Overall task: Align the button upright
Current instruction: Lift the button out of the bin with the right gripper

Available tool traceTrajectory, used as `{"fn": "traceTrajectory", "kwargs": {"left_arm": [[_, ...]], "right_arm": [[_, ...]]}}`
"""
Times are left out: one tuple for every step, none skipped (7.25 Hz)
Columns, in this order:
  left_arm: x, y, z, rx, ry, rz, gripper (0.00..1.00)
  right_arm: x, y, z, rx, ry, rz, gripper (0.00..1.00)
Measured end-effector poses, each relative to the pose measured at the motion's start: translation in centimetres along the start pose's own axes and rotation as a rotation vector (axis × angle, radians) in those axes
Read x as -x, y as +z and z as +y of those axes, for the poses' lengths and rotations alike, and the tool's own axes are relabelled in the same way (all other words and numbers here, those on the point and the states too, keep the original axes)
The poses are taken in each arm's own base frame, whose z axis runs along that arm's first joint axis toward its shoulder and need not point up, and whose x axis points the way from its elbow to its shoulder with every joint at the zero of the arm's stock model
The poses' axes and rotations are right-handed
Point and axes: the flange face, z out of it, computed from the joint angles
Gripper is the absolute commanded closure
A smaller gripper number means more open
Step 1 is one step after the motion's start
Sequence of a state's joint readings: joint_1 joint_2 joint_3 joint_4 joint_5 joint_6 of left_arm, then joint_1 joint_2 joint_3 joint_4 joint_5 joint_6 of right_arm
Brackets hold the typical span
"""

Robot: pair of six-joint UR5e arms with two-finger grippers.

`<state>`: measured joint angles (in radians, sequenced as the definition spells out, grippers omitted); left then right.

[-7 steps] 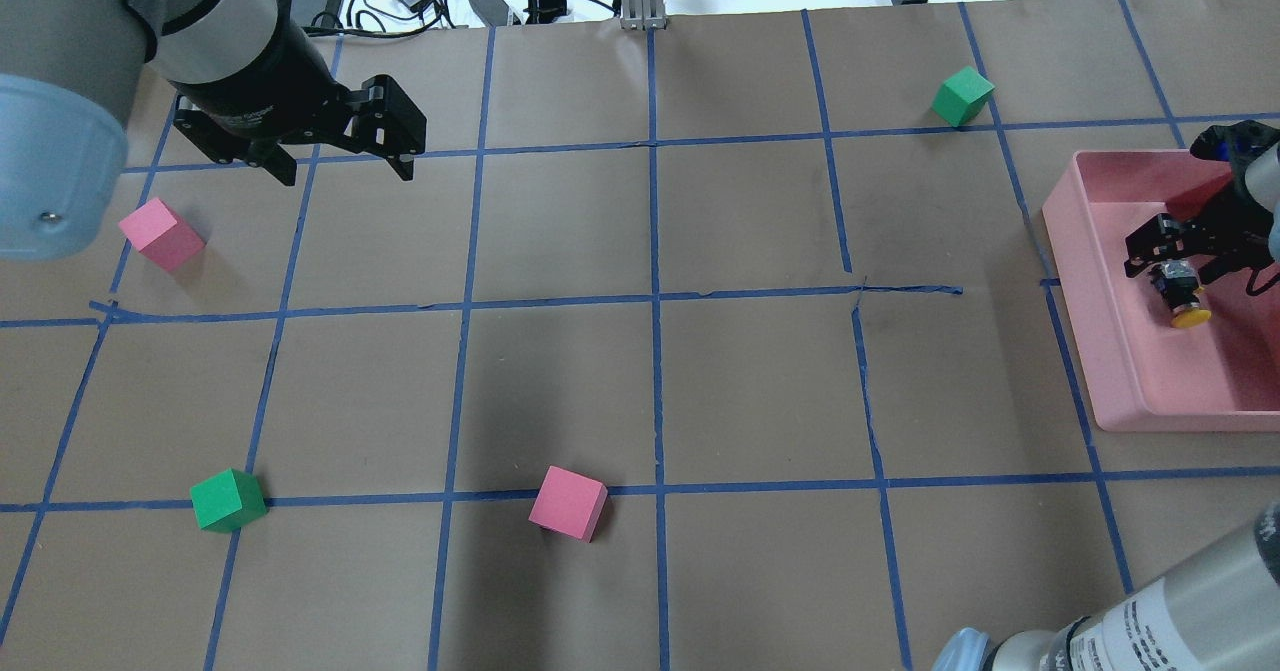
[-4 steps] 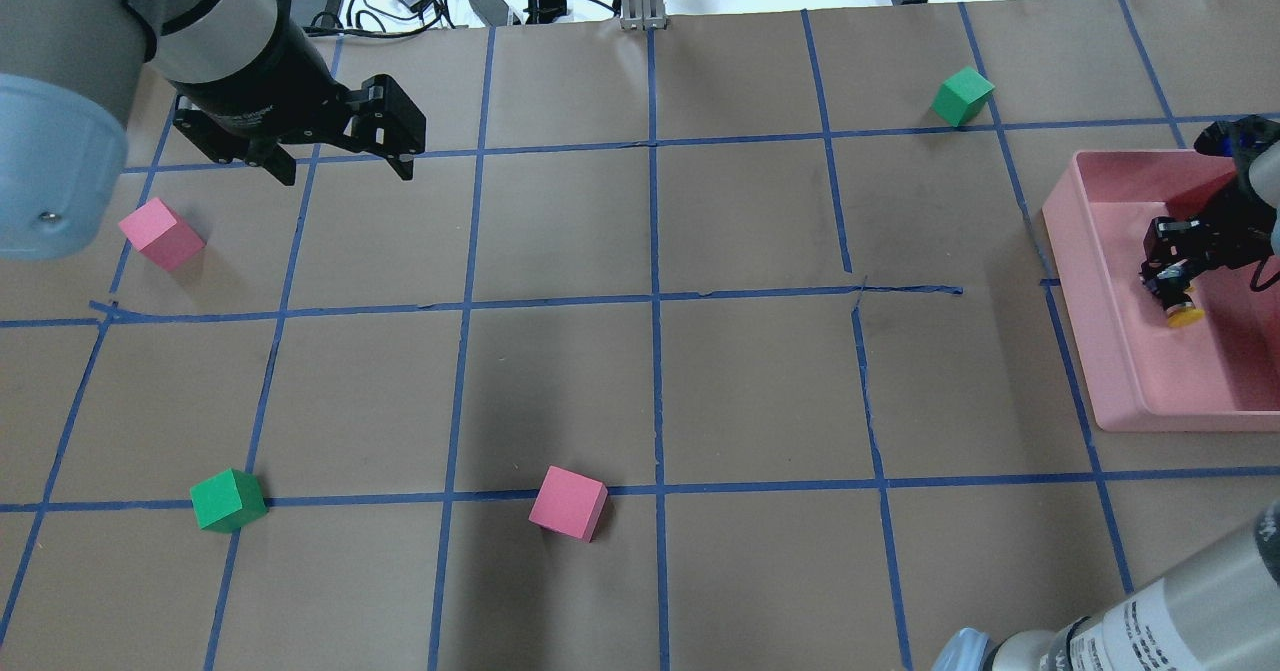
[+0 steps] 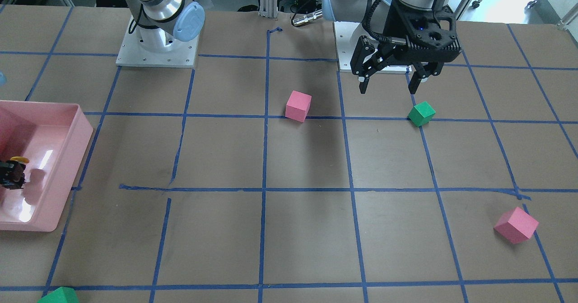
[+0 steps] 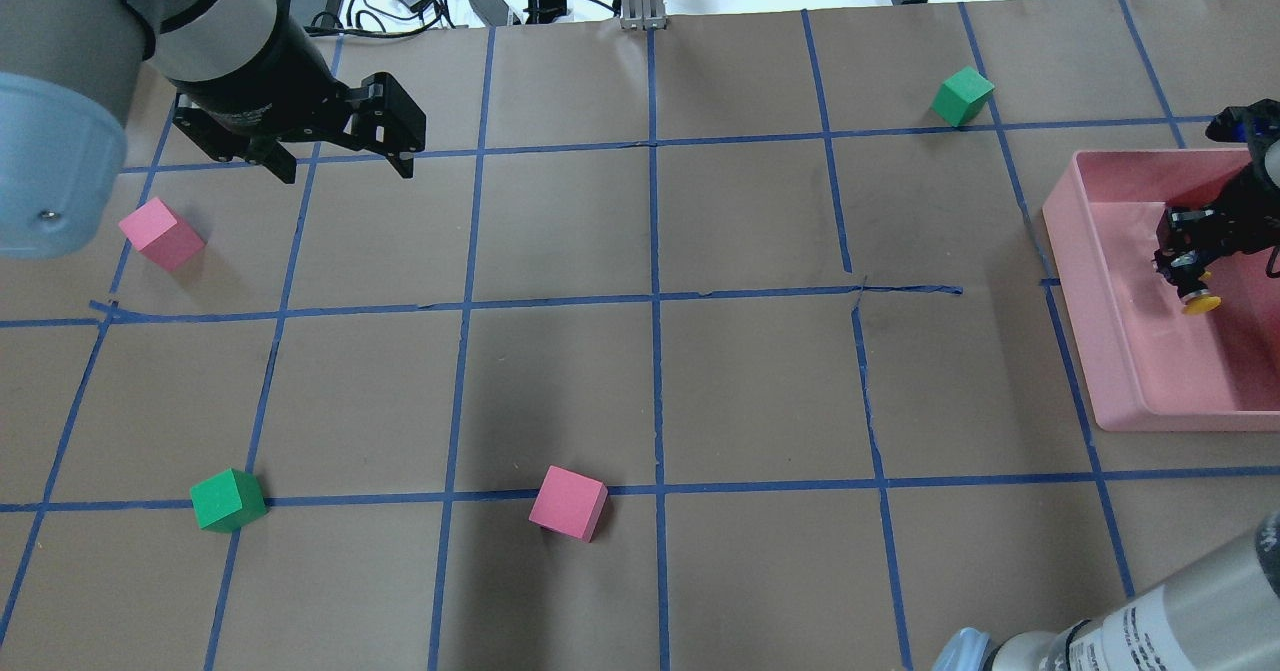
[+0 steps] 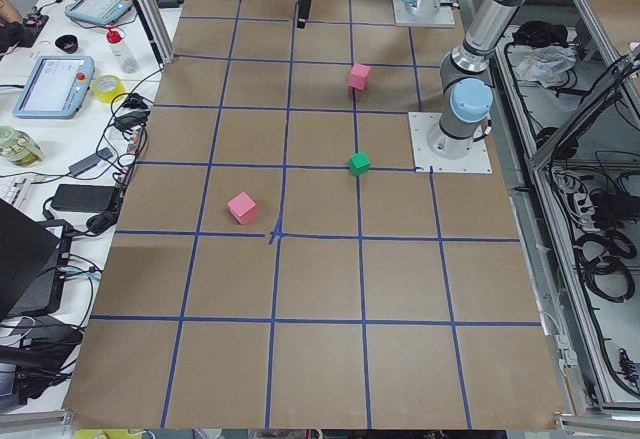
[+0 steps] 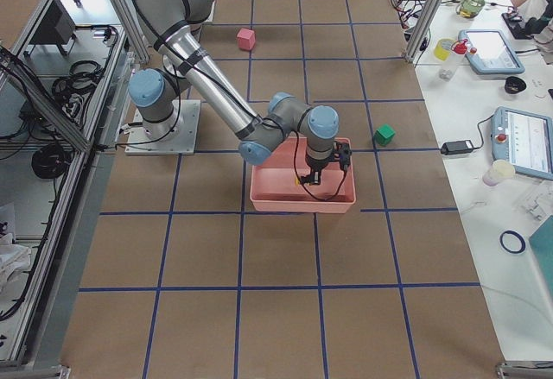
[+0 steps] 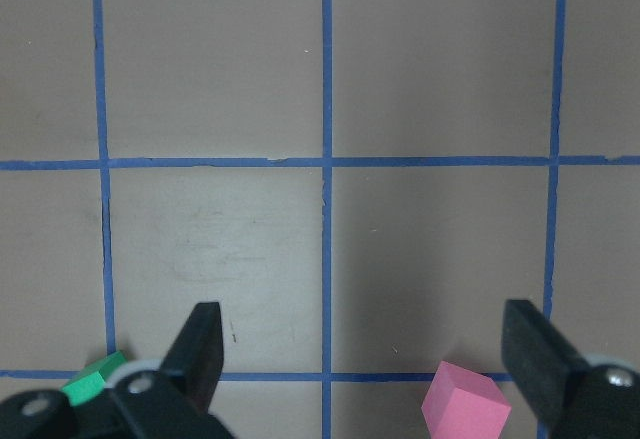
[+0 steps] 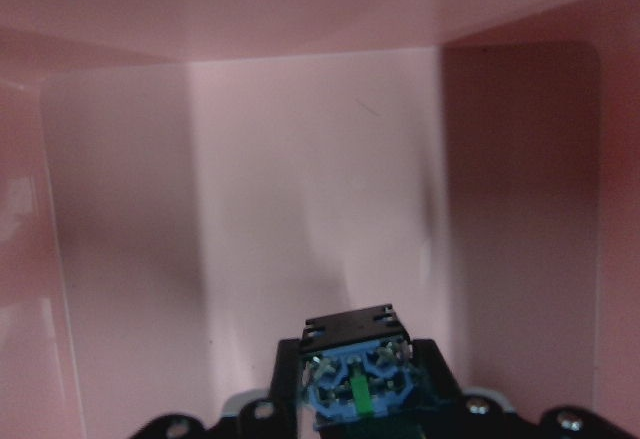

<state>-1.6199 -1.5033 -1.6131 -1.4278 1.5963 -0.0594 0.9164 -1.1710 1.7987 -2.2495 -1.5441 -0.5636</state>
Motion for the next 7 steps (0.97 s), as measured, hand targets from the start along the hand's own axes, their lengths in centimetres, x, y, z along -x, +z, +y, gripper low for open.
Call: {"fn": "traceTrajectory", "kwargs": {"left_arm": [[0.0,0.0,0.0,0.0,0.0,0.0,0.0],[0.0,0.0,0.0,0.0,0.001,0.0,0.0],[0.0,0.0,0.0,0.0,0.001,-0.001,0.0],[0.0,0.0,0.0,0.001,0.0,-0.001,0.0],[0.0,0.0,0.0,0.001,0.001,-0.001,0.0],[0.0,0.0,0.0,0.001,0.001,-0.001,0.0],[0.0,0.0,0.0,0.001,0.001,-0.001,0.0]], "right_arm": [[0.2,-2.0,0.1,-0.018,-0.001,0.008,1.0],[0.4,-4.2,-0.1,-0.028,-0.004,0.007,1.0],[0.6,-7.1,-0.6,-0.023,-0.011,0.0,1.0],[1.3,-10.4,-1.3,-0.01,-0.027,-0.012,1.0],[3.0,-13.4,-2.1,-0.005,-0.055,-0.019,1.0],[6.2,-16.0,-2.8,-0.014,-0.094,-0.018,1.0],[10.9,-17.4,-3.5,-0.025,-0.119,-0.019,1.0]]}}
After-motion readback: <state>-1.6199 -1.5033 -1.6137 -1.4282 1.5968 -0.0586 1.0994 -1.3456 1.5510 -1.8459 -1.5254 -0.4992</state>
